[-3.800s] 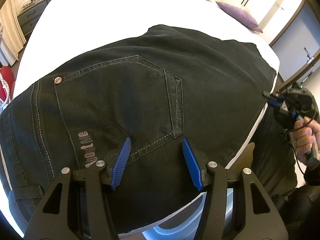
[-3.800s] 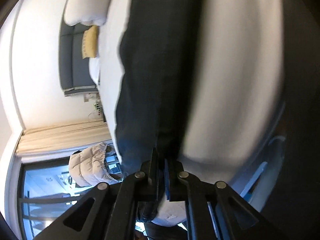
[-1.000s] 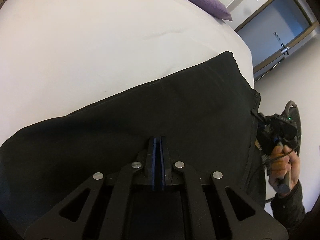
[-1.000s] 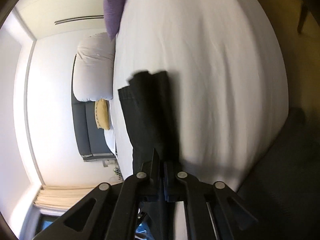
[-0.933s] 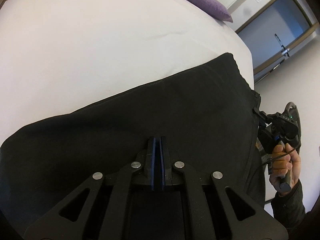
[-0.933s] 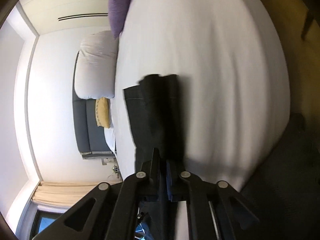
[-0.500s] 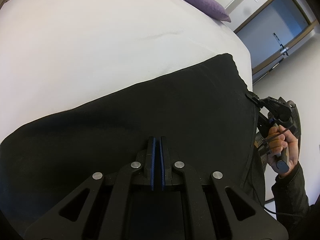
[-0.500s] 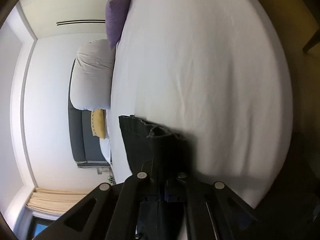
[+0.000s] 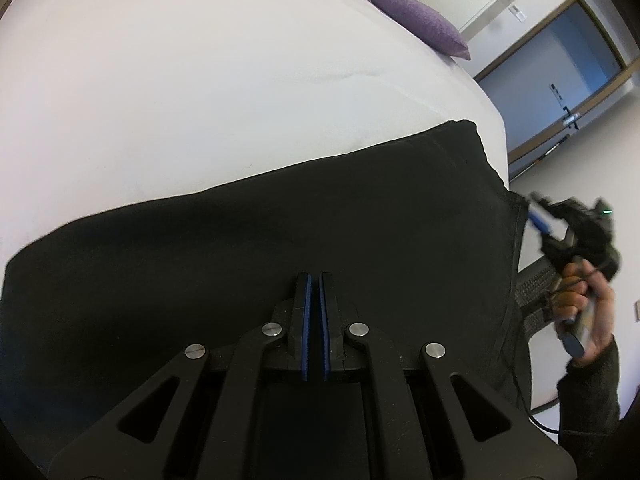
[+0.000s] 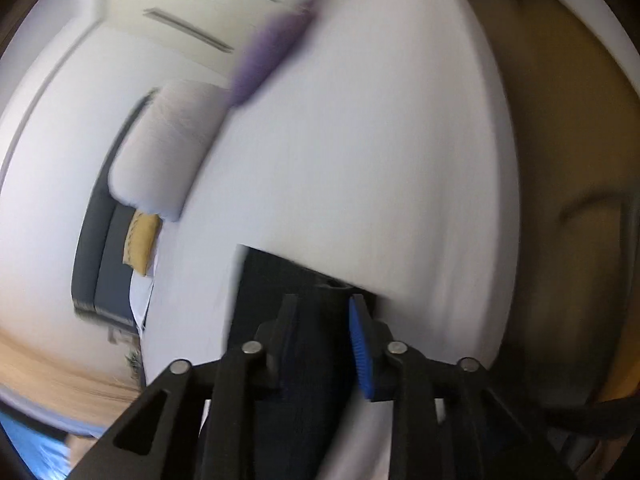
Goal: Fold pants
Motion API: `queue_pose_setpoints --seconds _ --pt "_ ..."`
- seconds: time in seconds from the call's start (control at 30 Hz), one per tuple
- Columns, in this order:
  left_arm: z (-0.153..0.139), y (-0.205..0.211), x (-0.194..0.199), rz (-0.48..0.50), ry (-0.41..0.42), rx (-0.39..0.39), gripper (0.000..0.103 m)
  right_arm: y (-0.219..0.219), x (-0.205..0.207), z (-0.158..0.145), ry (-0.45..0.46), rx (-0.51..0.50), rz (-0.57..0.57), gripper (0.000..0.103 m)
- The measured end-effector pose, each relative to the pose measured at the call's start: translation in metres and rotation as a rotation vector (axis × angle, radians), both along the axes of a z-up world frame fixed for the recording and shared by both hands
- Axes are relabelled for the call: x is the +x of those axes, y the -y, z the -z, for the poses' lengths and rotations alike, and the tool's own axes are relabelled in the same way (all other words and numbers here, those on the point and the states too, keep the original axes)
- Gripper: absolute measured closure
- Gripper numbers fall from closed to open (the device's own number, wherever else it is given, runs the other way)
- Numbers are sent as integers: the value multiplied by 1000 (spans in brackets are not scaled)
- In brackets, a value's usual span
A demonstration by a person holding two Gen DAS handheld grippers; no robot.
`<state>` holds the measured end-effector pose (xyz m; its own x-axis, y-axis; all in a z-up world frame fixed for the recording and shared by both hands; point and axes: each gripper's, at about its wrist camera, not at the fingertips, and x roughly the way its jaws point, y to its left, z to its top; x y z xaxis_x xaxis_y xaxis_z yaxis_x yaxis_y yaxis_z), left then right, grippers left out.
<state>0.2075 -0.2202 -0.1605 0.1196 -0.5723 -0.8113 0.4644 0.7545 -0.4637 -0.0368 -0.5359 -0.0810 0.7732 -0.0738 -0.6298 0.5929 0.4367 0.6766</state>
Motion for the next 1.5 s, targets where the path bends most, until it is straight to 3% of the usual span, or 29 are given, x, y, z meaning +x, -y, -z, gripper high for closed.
queue_pose_setpoints --seconds 0.07,0.13,0.17,0.2,0.3,0.33,0.37,0.43,0.57,0.7,0.73,0.8,0.87,0.97,1.03,1.13,1.2,1.23,1.27,1.33,1.43,1.5 --pt "2 0 1 -12 -5 -9 99 -23 29 -19 24 -23 -156 72" --pt "2 3 0 -12 3 -2 99 -56 69 -19 45 40 -364 72" --pt "1 4 -1 -11 5 1 99 -74 86 -12 35 86 -458 73" --pt "1 4 -1 -11 6 2 99 -94 105 0 15 141 -552 80" --pt "0 1 -5 -15 8 3 99 -133 139 37 -88 208 -678 86" --pt "0 -1 -7 -16 12 5 99 -133 137 50 -104 225 -668 98" --pt "0 -5 -8 -19 12 2 99 -123 138 63 -123 241 -625 103" --pt "1 -16 -9 -37 8 -12 99 -96 134 76 -86 274 -550 103" --pt "2 -45 -15 -85 7 -35 99 -31 117 63 -72 155 -376 103" --pt "1 -88 -27 -167 12 -36 99 49 99 59 -38 148 -179 103" --pt "1 -103 -33 -198 16 -23 99 59 94 48 -111 85 -112 101" --pt "-2 -134 -45 -272 20 7 99 66 85 28 -107 32 -81 101" --pt "-9 -167 -61 -369 33 36 99 52 78 12 -31 59 -126 101" --pt "-27 -193 -81 -465 45 3 99 -13 81 -5 58 82 -329 101" --pt "-39 -178 -86 -432 51 -89 99 -74 89 1 91 161 -501 101" --pt "-40 -121 -88 -296 35 -177 99 -164 103 30 71 308 -710 101" --pt "-23 -87 -86 -232 2 -158 99 -202 104 52 6 348 -777 101" --pt "-7 -71 -85 -209 -24 -105 99 -213 105 63 -45 349 -796 103" --pt "6 -65 -85 -209 -42 -72 99 -216 106 72 -82 340 -799 103" --pt "10 -74 -87 -240 -53 -118 99 -201 126 71 -73 327 -772 103" --pt "3 -97 -94 -277 -30 -67 99 -155 116 56 -85 208 -672 103" --pt "3 -120 -101 -323 -42 -87 99 -107 100 61 -75 194 -576 103"
